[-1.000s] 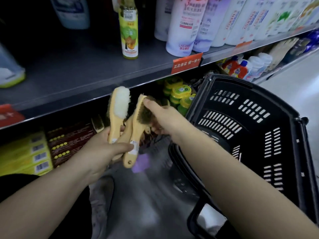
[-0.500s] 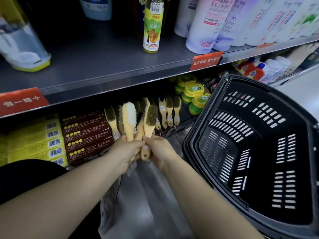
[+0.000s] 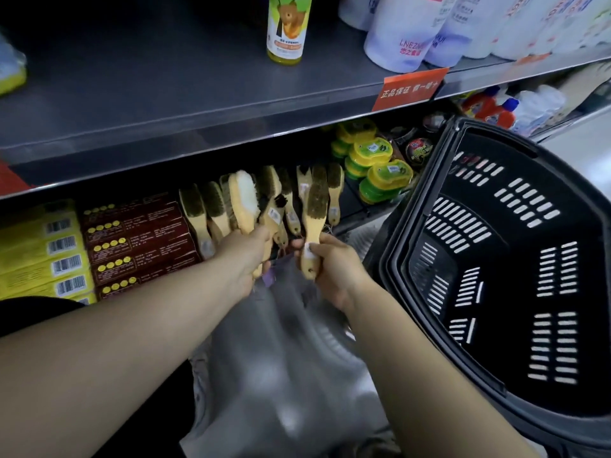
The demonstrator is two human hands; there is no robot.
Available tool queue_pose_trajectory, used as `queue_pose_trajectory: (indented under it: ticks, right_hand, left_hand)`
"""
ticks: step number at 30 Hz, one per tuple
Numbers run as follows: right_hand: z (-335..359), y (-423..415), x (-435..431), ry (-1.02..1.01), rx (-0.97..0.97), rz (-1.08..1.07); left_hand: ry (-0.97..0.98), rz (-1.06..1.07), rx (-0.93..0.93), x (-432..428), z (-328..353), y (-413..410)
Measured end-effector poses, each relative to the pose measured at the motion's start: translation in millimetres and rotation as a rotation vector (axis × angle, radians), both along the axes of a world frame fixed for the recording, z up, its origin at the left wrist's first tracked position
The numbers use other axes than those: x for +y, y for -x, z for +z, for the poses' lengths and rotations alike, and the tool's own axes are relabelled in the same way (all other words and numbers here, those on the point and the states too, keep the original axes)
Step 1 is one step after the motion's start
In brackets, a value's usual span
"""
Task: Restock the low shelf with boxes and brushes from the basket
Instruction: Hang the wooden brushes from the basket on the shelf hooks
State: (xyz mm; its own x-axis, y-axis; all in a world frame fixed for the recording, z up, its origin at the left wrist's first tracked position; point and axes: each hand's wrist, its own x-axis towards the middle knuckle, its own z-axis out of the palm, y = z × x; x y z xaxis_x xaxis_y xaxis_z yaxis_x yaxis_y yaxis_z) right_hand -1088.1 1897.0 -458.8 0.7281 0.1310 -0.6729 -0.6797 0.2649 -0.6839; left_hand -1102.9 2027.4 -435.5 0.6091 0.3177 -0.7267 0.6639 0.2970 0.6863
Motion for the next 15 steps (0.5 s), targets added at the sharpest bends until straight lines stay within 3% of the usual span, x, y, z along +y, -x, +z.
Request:
queue_pose_trajectory:
  ticks: [2,7,11,15]
  right_hand:
    - [-10.8,-13.1,7.0,0.074,0.019,-0.038]
    - [-47.9,-66.8,29.0,0.490,-0.038,-0.085]
    - [-70.4,-103.5,40.9,0.634,-0.195,0.042]
    - [-92.2,-104.5,48.3,0.643,-0.170,0.116]
  left_hand:
    - [-0.027,0.002,0.012,-1.2,0.4,-6.4]
    - [0.041,0.086,0.008,0.6,-3.9,-18.6]
    - [0.027,0.153,0.009,3.1,-10.4,-27.2]
    - [0.030,0.178,0.011,2.1,-15.2,-35.3]
